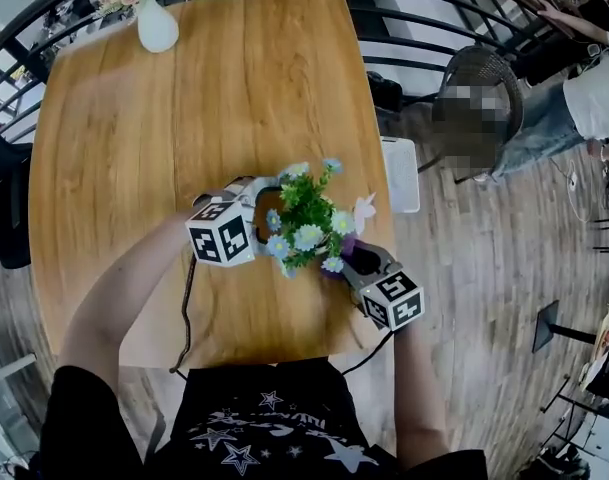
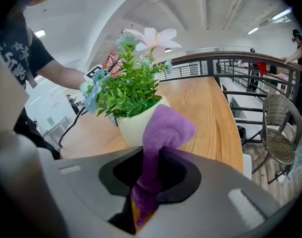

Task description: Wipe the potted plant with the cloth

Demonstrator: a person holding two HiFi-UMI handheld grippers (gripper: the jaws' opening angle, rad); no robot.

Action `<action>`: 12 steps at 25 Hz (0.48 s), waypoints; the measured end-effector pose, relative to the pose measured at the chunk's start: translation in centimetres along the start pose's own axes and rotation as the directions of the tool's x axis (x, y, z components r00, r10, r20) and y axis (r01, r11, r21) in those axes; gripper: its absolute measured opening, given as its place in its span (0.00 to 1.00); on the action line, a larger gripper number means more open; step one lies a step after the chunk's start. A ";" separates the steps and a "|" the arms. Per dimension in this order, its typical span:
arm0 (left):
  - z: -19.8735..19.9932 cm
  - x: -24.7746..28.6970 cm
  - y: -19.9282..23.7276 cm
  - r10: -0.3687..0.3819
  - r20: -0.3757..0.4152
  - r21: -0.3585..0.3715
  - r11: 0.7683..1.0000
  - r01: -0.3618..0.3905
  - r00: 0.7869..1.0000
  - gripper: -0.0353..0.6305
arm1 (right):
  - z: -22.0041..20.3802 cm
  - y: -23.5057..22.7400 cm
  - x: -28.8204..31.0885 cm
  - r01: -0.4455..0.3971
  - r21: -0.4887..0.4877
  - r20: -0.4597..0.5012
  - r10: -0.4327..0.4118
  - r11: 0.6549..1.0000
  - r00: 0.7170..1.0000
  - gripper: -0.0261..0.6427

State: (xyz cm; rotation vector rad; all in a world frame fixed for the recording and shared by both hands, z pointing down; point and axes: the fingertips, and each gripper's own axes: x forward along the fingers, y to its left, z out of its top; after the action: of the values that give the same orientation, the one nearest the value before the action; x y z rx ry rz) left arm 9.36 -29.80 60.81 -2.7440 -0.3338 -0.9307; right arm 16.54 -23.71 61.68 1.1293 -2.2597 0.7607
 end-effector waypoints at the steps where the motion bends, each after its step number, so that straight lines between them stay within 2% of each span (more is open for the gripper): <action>1: 0.1 0.2 -0.1 -0.010 0.010 0.001 1.000 0.010 1.000 0.85 | 0.0 0.0 0.1 -0.003 0.000 0.000 0.003 1.000 1.000 0.16; 4: 0.7 0.9 -0.7 -0.029 0.035 -0.016 0.999 0.030 0.999 0.84 | -0.2 0.0 0.1 -0.008 -0.011 -0.004 0.008 1.000 1.000 0.16; 6: 0.8 1.2 -1.0 -0.037 0.043 -0.040 0.998 0.039 0.998 0.80 | -0.1 -0.2 0.2 -0.007 -0.024 -0.007 0.007 1.000 1.000 0.16; 12: 0.6 1.3 -1.1 0.008 0.041 -0.085 0.996 -0.005 0.999 0.80 | -0.1 -0.3 0.5 0.005 -0.055 -0.006 -0.005 0.998 1.000 0.16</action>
State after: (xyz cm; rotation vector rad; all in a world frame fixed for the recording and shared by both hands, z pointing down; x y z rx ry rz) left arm 10.44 -28.42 61.30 -2.8433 -0.2985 -0.9080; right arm 16.56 -24.06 62.13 1.1052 -2.2580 0.6951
